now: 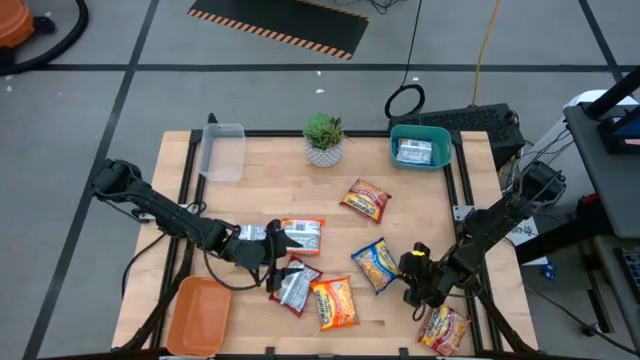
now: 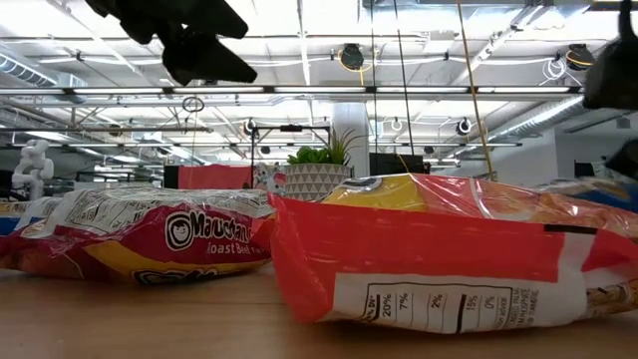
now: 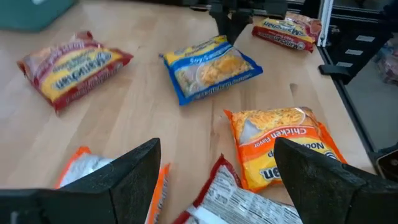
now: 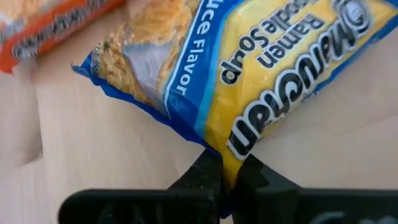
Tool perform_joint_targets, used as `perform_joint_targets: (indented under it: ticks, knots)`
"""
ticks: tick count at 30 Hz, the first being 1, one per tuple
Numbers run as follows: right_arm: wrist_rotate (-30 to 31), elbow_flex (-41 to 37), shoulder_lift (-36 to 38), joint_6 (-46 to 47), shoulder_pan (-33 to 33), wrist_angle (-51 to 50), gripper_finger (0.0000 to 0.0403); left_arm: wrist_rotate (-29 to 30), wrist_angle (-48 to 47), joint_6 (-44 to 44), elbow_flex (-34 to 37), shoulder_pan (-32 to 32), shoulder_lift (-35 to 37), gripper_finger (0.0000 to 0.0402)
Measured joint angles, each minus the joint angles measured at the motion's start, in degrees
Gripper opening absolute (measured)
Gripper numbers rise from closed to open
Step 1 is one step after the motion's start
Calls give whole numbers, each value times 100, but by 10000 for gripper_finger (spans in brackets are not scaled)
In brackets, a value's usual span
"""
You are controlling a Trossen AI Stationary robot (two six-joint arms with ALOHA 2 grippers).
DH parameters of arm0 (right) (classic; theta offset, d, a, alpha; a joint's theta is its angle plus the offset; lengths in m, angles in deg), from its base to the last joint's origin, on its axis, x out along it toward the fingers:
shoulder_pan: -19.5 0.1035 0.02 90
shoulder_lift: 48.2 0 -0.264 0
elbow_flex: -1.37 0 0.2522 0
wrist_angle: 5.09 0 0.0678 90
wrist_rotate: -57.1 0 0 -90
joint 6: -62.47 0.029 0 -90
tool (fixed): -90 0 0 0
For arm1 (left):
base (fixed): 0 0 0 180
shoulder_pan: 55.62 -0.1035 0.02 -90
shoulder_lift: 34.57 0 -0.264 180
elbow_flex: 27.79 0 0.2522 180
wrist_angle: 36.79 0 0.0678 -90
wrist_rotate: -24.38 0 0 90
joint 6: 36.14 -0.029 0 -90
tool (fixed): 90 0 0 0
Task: Sort Maruchan noodles
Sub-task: Put the right blue noodle pack into the green bin
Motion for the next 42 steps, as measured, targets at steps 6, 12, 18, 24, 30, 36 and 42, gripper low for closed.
perform_joint_targets:
  ticks: [6, 12, 18, 24, 30, 36, 42]
  knots:
    - [121, 389, 546, -385, -440, -893, 1, 4, 169, -972, 0, -240, 65, 317]
    - [686, 493, 1262, -1138, -941, -1276, 0, 3, 339, -1892, -10, -640, 287, 317]
    - [1355, 495, 2066, -2063, -1576, -1366, 0, -1, 233, -2452, -3, -1083, 624, 317]
    - [1967, 497, 2770, -2946, -2326, -1268, 0, -16, 65, -2954, -3, -1482, 731, 317]
    - [2572, 497, 3178, -4280, -3091, -498, 0, -18, 68, -3387, -3, -1913, 730, 317]
    - [2657, 501, 3287, -5493, -3801, 640, 0, -85, 128, -3661, -3, -2356, 730, 317]
    - [2653, 501, 3205, -5455, -4399, 450, 0, -633, 47, -3400, 0, -2672, 730, 317]
